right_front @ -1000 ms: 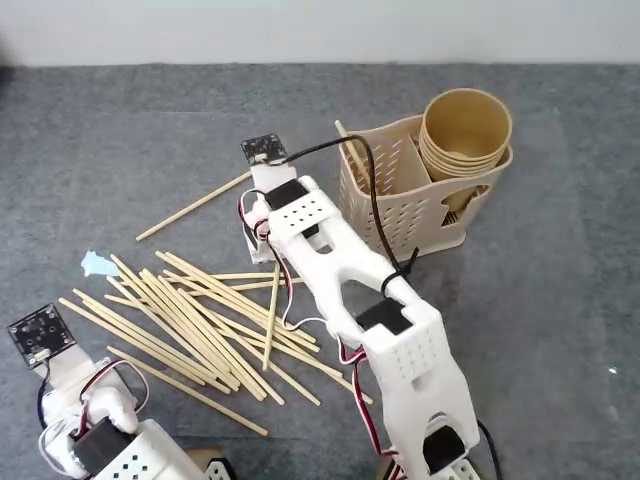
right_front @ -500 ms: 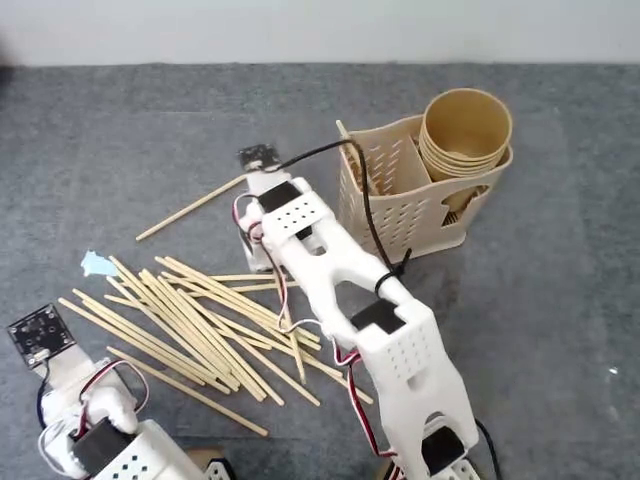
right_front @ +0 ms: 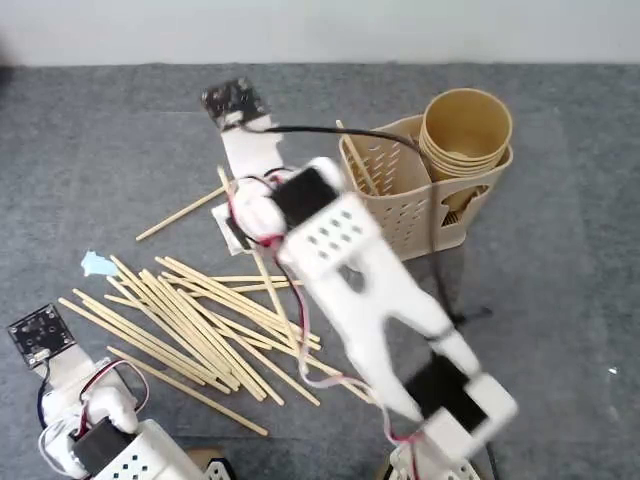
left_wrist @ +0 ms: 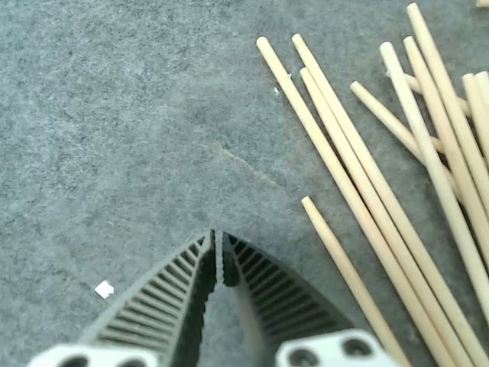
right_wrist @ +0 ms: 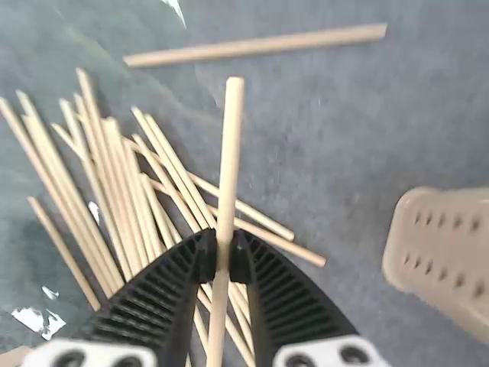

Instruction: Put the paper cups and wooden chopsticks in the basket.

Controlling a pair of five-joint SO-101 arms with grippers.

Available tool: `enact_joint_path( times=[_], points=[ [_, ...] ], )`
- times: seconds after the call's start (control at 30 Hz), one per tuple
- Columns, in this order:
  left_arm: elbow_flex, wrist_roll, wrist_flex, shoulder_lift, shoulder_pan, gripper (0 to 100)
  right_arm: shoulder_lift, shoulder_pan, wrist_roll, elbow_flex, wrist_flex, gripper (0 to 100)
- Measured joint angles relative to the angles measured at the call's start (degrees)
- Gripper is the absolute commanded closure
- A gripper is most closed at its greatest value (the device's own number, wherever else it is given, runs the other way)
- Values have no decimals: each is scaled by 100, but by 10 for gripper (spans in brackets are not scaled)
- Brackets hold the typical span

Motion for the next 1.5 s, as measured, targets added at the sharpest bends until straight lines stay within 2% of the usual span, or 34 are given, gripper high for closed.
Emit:
enact_joint_path(
  times=[0.17,0.4,0.63,0.8,0.93,1.2,1.27,1.4,1.5],
  points=[
    [0,0,0,0,0,986,-1284,290,677,0,-369,991],
    [0,0,0,0,0,986,-2338,985,1503,0,-1723,991],
    [0,0,0,0,0,986,-2470,2154,1609,246,-3165,991],
    [0,0,0,0,0,986,-2840,2541,1609,1618,-4870,991],
    [0,0,0,0,0,986,-3288,2549,1609,3165,-6321,991],
    [0,0,0,0,0,986,-3499,2558,1609,5442,-8018,985],
    [0,0,0,0,0,986,-3499,2567,1697,5776,-8229,950],
    [0,0,0,0,0,986,-3508,2585,2066,5916,-8141,809],
    [0,0,0,0,0,986,-3657,2585,2136,5881,-7851,787]
  ],
)
